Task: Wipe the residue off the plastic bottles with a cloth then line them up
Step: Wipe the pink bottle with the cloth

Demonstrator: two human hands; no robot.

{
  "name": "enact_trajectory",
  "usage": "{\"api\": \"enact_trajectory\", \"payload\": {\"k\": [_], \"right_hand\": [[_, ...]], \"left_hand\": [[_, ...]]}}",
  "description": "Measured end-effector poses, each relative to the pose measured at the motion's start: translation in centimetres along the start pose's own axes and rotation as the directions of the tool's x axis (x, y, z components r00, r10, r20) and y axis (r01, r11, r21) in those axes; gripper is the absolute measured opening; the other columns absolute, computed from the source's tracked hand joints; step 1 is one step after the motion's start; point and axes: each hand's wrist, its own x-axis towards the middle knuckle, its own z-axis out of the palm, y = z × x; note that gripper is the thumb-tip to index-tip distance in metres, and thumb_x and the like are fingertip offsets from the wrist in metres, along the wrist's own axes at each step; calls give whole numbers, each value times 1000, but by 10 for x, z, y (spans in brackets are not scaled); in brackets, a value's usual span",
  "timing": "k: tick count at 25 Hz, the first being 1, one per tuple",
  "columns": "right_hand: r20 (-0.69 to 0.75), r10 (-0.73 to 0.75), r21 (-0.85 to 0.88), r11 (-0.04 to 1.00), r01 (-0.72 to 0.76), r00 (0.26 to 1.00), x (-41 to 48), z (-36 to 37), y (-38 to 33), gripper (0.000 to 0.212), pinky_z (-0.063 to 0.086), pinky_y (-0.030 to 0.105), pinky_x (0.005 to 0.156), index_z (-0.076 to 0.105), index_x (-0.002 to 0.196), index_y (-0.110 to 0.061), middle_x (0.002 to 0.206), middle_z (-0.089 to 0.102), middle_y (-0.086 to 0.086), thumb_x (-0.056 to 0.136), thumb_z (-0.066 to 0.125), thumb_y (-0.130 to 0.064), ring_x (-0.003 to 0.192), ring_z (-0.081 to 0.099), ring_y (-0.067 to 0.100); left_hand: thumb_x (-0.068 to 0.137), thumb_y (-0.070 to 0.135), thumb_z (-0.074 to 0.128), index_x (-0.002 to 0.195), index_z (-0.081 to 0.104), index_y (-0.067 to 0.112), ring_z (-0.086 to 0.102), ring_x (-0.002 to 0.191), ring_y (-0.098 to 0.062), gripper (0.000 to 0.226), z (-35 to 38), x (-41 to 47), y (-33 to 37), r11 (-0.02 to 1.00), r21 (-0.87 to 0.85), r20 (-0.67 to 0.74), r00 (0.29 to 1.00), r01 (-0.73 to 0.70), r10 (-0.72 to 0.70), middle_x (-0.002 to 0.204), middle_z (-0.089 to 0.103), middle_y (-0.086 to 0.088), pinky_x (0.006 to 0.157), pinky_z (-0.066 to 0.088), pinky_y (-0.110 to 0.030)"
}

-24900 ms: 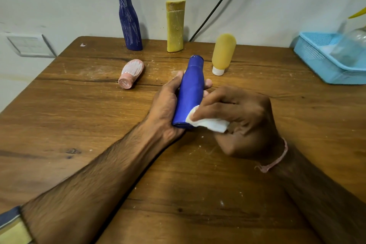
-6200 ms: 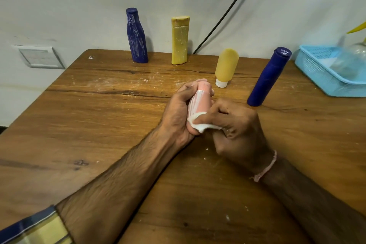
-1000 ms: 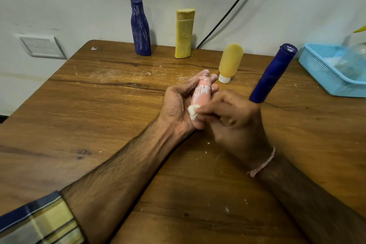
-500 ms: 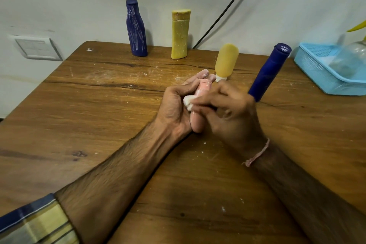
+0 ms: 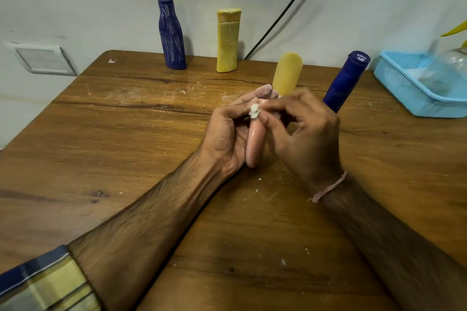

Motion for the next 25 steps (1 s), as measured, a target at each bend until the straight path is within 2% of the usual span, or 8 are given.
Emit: {"api": "enact_trajectory", "payload": {"k": [2,5,9,14,17,19,21,25], "right_hand": [[-9,29,18,999,-29,1000,-1,1,-1,16,56,20,78,76,100,-5,99,68,11,86,78,-10,90,64,15],[247,-175,152,978,141,953,-11,-4,-7,13,53,17,75,78,95,-6,95,68,7,82,81,-7,86,62,12],[42,25,59,998,-28,999,-2,-1,0,19,59,26,80,76,105,-7,103,69,9,87,77,-14,94,65,14],[314,-190,211,969,126,930,-13,-6,-3,14,56,24,86,77,98,-9,103,70,6,84,79,-11,96,65,12],[75,24,103,994,-32,997,-7,-3,7,19,59,23,80,75,104,-7,106,70,8,87,78,-13,94,67,12],[-51,234,130,966,-226,971,-6,5,7,20,58,18,74,74,107,-8,107,70,5,89,77,-15,87,66,4],[-11,384,341,870,-357,923,-5,10,3,18,59,21,76,72,107,-10,106,72,3,89,76,-14,88,69,6],[228,617,775,353,-524,753,-1,9,-4,14,59,32,86,72,101,-14,99,75,-4,89,73,-6,99,72,13]], "left_hand": [[95,-7,39,116,64,-7,68,108,-31,33,0,0,-1,1000,9,-2,1000,-14,14,119,68,-25,89,61,-40],[95,-5,41,115,66,-6,67,110,-28,32,-2,1,1,997,58,-18,999,-47,48,124,68,-24,104,52,-39],[93,-4,43,111,66,-4,69,100,-28,30,-4,2,1,999,28,9,1000,-27,27,115,70,-22,85,62,-39],[94,2,46,112,62,0,61,89,-30,24,-9,5,2,998,35,1,999,-43,43,116,68,-22,77,55,-38],[102,12,43,116,58,2,66,90,-33,23,-7,4,1,1000,-7,13,1000,-5,5,119,67,-25,77,61,-43],[103,26,47,120,58,0,67,95,-36,33,-6,4,-2,999,32,40,999,15,-16,119,65,-26,89,57,-50],[100,29,51,121,59,0,67,97,-36,37,-3,1,-4,997,73,54,998,25,-29,114,66,-25,93,56,-51],[105,37,46,106,66,1,72,80,-26,42,0,-4,-7,991,122,45,997,49,-55,90,73,-17,68,62,-35]]}}
